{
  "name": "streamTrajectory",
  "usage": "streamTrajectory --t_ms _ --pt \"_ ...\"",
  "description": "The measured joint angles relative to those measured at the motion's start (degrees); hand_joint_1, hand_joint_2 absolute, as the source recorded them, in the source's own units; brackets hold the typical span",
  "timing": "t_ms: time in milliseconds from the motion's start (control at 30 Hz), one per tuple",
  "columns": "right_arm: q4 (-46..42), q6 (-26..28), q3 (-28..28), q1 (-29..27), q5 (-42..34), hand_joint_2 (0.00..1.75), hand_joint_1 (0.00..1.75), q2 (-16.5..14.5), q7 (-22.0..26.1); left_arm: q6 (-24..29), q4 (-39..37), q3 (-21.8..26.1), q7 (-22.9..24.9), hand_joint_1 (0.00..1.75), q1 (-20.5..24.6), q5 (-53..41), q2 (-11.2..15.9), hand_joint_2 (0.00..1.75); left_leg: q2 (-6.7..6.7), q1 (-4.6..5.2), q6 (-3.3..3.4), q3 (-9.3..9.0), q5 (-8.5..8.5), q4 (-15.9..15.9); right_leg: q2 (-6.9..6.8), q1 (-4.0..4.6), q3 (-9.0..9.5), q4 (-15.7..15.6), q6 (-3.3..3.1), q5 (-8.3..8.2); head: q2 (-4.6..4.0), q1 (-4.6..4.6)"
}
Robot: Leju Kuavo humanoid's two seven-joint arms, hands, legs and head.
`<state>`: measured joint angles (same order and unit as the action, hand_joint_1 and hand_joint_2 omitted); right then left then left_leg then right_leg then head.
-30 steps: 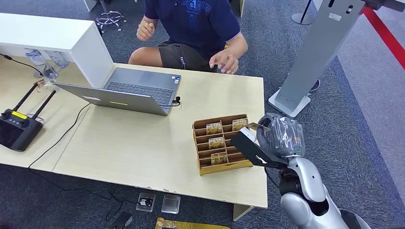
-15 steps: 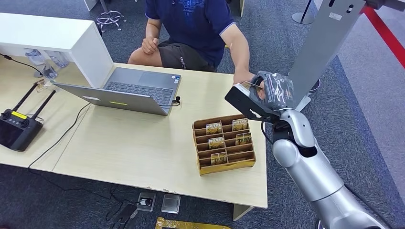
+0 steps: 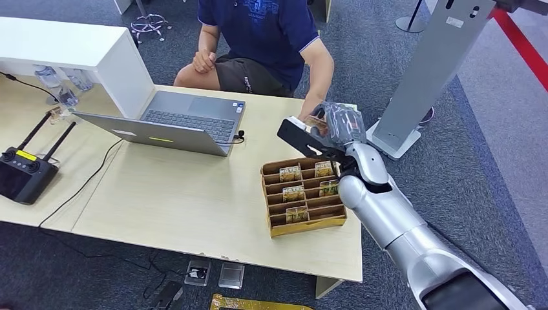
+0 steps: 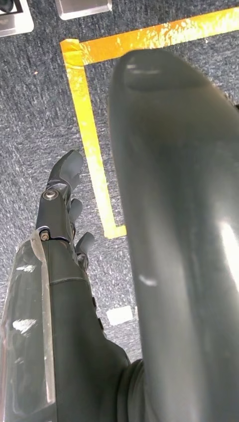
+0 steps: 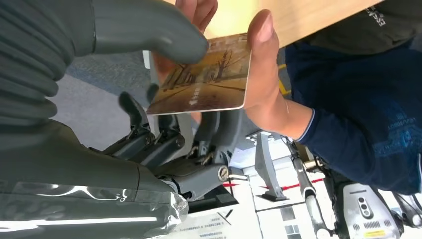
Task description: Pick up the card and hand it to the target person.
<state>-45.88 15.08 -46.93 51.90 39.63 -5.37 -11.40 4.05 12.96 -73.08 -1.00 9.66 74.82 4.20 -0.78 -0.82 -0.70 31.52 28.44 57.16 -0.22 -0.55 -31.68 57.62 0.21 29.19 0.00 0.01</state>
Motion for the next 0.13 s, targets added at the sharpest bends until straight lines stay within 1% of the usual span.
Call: streamTrajectory --t_ms 133 --pt "2.0 0.7 -0.5 0.1 0.0 1.75 0.0 -0.7 0.2 -0.3 0.0 -0.3 0.1 0.0 0.0 -0.1 0.0 0.0 0.0 0.0 0.0 -0.01 0.0 0.0 0.01 0.0 0.0 0.0 0.0 0.0 0.0 -0.03"
